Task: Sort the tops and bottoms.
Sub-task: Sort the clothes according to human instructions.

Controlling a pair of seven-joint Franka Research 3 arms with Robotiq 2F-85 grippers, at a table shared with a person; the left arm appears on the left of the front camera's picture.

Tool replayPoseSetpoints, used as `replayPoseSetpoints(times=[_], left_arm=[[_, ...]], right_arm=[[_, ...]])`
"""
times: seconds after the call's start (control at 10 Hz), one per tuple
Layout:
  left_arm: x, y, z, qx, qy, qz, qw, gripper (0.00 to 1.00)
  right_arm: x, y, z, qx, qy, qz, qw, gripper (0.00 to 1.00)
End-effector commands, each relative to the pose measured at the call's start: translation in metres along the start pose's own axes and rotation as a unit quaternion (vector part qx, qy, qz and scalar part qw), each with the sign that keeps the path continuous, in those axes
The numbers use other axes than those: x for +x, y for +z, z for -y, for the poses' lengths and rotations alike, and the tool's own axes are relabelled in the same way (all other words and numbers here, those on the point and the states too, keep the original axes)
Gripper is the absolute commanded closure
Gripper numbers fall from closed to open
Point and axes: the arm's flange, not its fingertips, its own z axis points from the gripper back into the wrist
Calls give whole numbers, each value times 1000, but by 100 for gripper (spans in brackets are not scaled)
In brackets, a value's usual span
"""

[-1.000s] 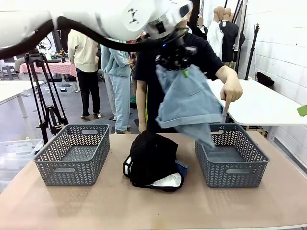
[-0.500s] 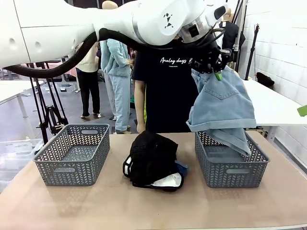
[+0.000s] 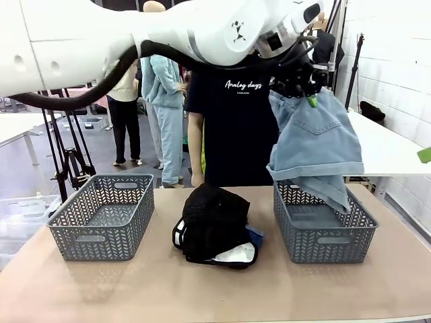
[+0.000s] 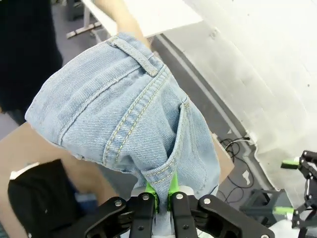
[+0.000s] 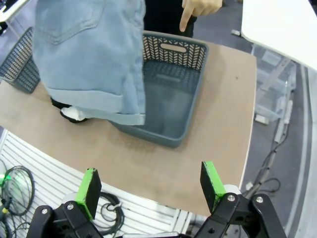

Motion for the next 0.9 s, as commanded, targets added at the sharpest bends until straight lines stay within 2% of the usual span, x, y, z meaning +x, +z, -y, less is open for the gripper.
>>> replayPoseSetpoints(times=[0.0,0.2,0.5,0.7,0.8], left_arm=[[38,-53,-3,-40,-4,18,999,100],[40,-104,-21,9,8,9,1000,100],[22,-157,-37,-2,55,3,998,100],[-11,-181,-44,-1,84,-57,995,100],[-28,-192,-51,12,84,-68,994,100]], right_arm=[[0,-1,-1,3,2,0,1000,0],[0,-1,-1,3,2,0,1000,0],[0,-1,-1,3,2,0,1000,0],[0,-1,-1,3,2,0,1000,0],[0,-1,-1,3,2,0,1000,0]])
